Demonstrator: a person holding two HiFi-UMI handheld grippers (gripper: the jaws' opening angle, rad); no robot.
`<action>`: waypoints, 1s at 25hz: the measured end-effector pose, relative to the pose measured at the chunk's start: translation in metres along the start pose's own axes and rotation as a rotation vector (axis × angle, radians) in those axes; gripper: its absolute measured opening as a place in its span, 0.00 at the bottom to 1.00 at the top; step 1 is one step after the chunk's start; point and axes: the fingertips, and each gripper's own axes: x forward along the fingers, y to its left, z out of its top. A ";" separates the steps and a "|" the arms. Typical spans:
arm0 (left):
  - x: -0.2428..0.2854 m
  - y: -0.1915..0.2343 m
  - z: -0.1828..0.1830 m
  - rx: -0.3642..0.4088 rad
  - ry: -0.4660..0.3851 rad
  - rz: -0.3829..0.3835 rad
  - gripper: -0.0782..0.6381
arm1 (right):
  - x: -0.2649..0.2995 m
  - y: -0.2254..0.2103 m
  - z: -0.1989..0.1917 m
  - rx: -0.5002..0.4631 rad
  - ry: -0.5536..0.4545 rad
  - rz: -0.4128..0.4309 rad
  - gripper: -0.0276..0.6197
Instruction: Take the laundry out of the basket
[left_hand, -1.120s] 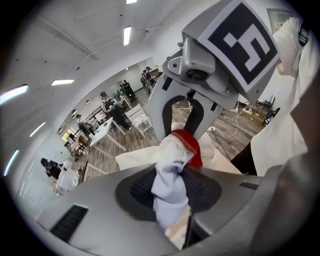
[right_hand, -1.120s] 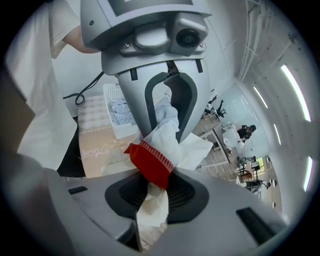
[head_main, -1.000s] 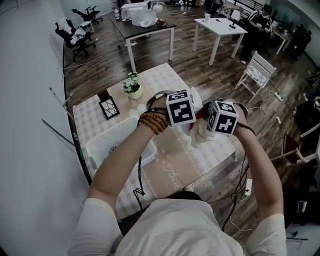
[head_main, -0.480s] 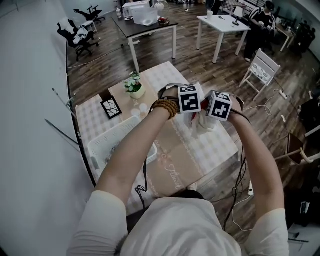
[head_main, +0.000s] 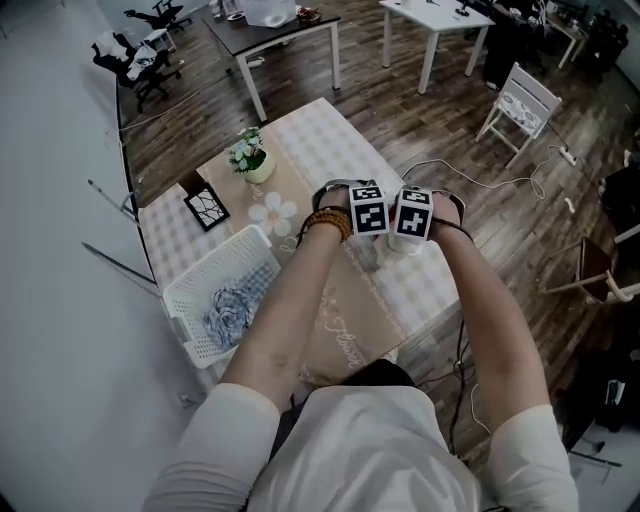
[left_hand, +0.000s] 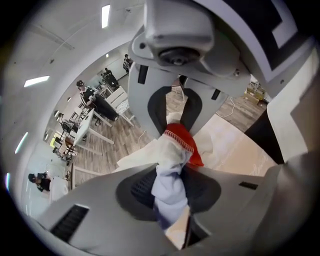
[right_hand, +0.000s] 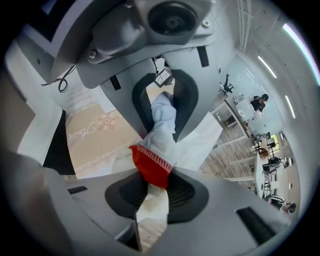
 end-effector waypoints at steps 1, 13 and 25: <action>0.012 -0.007 -0.001 -0.001 0.003 -0.020 0.29 | 0.011 0.008 -0.005 0.009 0.001 0.022 0.21; 0.133 -0.078 -0.017 -0.063 0.030 -0.202 0.29 | 0.123 0.074 -0.055 0.059 0.009 0.193 0.21; 0.195 -0.096 -0.031 -0.102 0.044 -0.250 0.27 | 0.181 0.090 -0.072 0.071 -0.045 0.258 0.20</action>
